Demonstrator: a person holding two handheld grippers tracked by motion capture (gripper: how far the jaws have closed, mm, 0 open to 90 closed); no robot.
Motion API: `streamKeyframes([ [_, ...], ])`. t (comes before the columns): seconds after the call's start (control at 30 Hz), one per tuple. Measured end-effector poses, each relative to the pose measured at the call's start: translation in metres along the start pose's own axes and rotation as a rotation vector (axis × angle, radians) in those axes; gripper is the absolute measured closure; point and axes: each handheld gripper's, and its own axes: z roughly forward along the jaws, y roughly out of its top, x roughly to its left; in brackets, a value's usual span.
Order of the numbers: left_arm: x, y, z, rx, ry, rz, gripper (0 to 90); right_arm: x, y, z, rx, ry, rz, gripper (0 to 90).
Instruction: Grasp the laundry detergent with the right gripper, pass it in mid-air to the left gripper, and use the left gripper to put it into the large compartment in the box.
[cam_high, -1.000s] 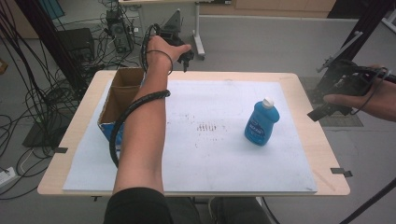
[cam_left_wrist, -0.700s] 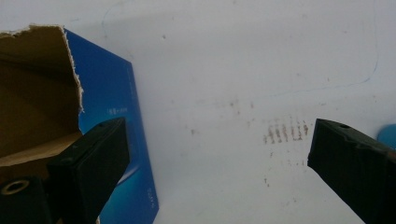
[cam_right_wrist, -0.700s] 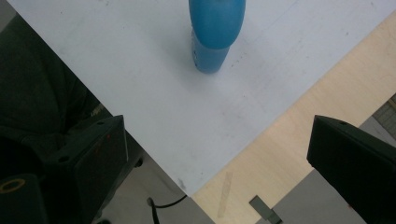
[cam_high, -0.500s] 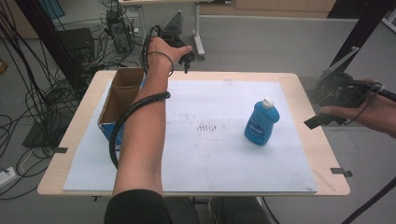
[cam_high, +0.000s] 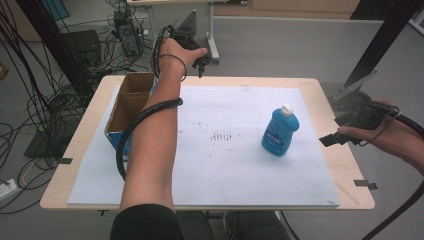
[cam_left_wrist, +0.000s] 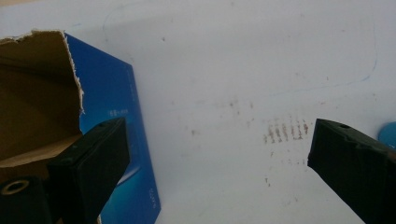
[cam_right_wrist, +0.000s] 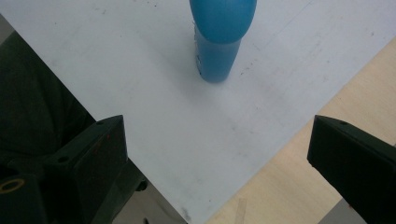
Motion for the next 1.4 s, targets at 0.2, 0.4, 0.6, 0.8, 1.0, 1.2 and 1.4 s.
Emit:
streamKeyframes([
  [0.2, 0.002, -0.002, 0.002, 0.003, 0.004, -0.004, 6.0, 0.0, -0.005, 0.014, -0.025, -0.004, -0.002, 4.6],
  [0.4, 0.003, -0.003, 0.003, 0.004, 0.007, -0.002, 6.0, -0.001, -0.008, 0.029, -0.066, -0.008, -0.003, 4.6],
  [0.6, 0.003, -0.003, 0.003, 0.001, 0.005, 0.006, 6.0, -0.003, -0.013, 0.043, -0.123, -0.006, -0.007, 4.5],
  [0.8, 0.003, -0.004, 0.005, 0.003, 0.005, 0.005, 6.0, -0.007, -0.019, 0.056, -0.185, -0.009, -0.01, 4.3],
  [1.0, 0.003, -0.004, 0.006, -0.011, 0.012, 0.006, 6.0, -0.01, -0.023, 0.072, -0.231, -0.001, -0.018, 4.0],
  [1.2, 0.002, -0.005, 0.006, -0.009, 0.012, 0.009, 5.9, -0.011, -0.023, 0.082, -0.262, -0.002, -0.026, 3.9],
  [1.4, 0.001, -0.006, 0.008, -0.002, 0.014, 0.006, 5.8, -0.012, -0.023, 0.092, -0.299, -0.013, -0.04, 3.8],
])
